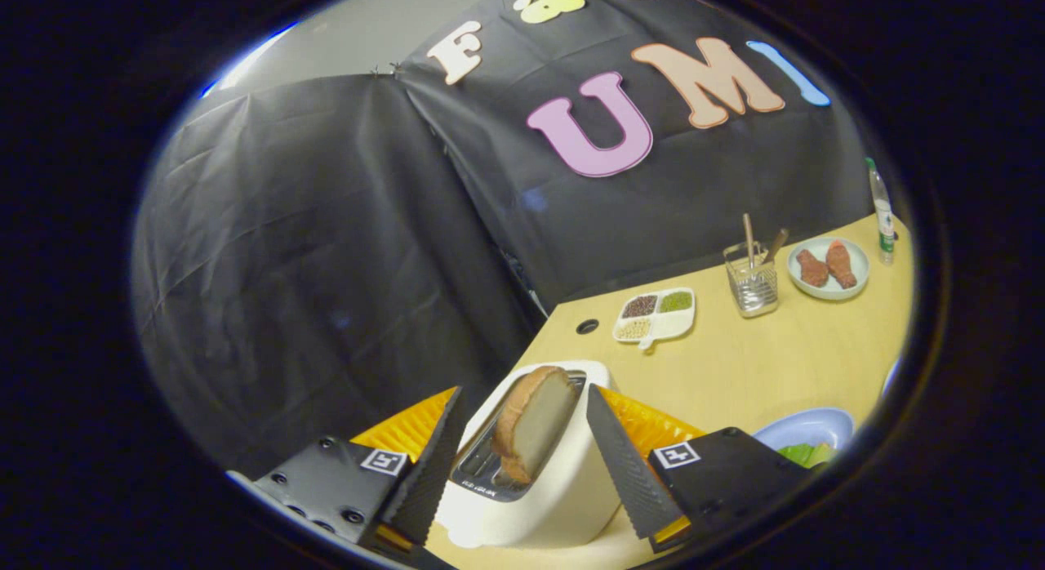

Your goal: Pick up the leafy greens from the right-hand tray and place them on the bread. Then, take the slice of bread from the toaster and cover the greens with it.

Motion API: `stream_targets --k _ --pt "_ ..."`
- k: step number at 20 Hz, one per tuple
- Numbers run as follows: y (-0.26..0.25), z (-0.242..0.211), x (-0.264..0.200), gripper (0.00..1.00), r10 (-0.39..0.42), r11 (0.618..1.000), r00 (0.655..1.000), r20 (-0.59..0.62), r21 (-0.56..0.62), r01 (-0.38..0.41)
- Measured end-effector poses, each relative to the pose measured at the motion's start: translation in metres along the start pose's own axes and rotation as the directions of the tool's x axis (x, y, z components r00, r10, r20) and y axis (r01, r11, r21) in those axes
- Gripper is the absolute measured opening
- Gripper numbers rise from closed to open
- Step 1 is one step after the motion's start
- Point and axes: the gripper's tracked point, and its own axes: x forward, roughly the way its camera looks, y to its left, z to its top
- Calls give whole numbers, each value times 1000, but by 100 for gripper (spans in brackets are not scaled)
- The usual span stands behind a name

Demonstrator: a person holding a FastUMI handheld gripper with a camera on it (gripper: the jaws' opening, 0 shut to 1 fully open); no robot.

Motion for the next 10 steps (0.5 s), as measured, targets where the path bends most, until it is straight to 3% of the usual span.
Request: stream_targets --k 5,10 --pt "3 -6 12 92 -15 999 999 -48 -36 14" --pt "1 -19 30 63 -32 999 994 -102 -45 28"
